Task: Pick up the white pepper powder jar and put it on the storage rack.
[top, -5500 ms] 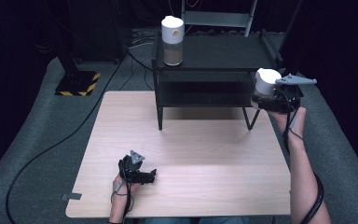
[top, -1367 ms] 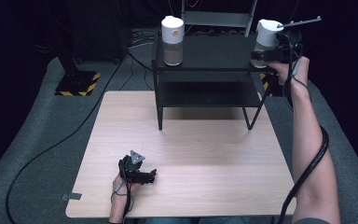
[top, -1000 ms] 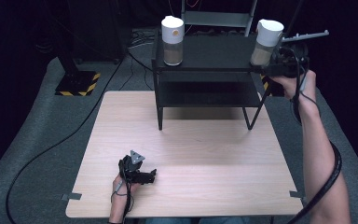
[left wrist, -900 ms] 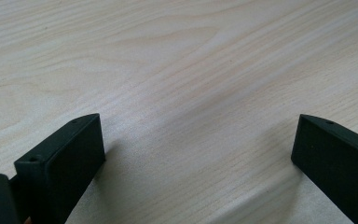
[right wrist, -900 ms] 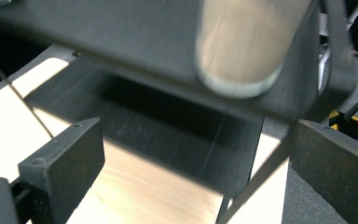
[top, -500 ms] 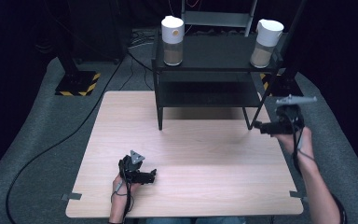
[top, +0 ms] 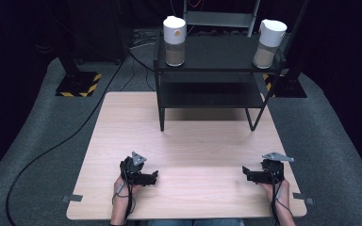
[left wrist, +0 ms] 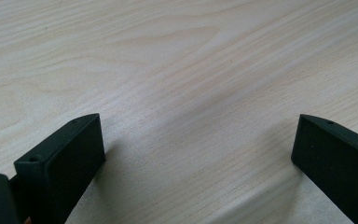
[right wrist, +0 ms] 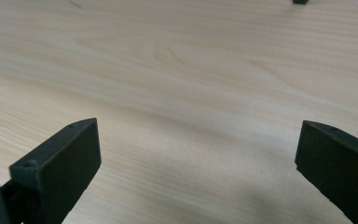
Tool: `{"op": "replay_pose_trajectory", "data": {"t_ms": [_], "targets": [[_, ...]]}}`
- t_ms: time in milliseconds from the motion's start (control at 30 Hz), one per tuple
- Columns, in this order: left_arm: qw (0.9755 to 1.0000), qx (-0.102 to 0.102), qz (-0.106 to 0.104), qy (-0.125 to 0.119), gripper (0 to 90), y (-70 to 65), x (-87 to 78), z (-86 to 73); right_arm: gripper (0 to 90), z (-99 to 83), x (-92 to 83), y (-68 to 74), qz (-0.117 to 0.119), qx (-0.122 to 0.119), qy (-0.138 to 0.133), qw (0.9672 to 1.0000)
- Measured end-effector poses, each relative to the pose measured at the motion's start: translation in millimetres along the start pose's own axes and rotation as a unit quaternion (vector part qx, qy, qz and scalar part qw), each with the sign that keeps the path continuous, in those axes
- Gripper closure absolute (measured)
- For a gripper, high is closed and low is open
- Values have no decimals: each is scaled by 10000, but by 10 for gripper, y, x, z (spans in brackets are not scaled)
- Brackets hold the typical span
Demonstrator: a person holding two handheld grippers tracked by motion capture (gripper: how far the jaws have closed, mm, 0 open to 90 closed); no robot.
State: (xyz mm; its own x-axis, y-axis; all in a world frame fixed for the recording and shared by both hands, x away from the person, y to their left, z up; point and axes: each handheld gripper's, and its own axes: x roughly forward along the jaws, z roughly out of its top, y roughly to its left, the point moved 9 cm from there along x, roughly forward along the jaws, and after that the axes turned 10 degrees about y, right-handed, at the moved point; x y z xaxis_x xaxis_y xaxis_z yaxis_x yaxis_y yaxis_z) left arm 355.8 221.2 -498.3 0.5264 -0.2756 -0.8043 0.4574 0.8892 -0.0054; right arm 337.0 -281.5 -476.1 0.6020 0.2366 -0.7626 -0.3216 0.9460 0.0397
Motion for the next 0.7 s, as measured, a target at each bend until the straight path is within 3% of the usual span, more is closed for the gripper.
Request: {"op": "replay_pose_trajectory", "data": {"t_ms": [167,233,367,533,700], "targets": [[10000,1,0,-1,21,0,0,-1,0,-125,106,36,-28,-1,11,10000],[10000,3,0,2,22,0,0,0,0,-145,95,77,-141,-116,-99,9998],[10000,2,2,-1,22,-1,0,-1,0,-136,110,79,-33,-281,22,9996],[10000,2,4,0,22,-2,-1,-1,0,-108,133,54,89,-298,169,9994],[10000,8,11,-11,22,-5,0,-3,0,-129,116,45,96,-259,67,9996]]}}
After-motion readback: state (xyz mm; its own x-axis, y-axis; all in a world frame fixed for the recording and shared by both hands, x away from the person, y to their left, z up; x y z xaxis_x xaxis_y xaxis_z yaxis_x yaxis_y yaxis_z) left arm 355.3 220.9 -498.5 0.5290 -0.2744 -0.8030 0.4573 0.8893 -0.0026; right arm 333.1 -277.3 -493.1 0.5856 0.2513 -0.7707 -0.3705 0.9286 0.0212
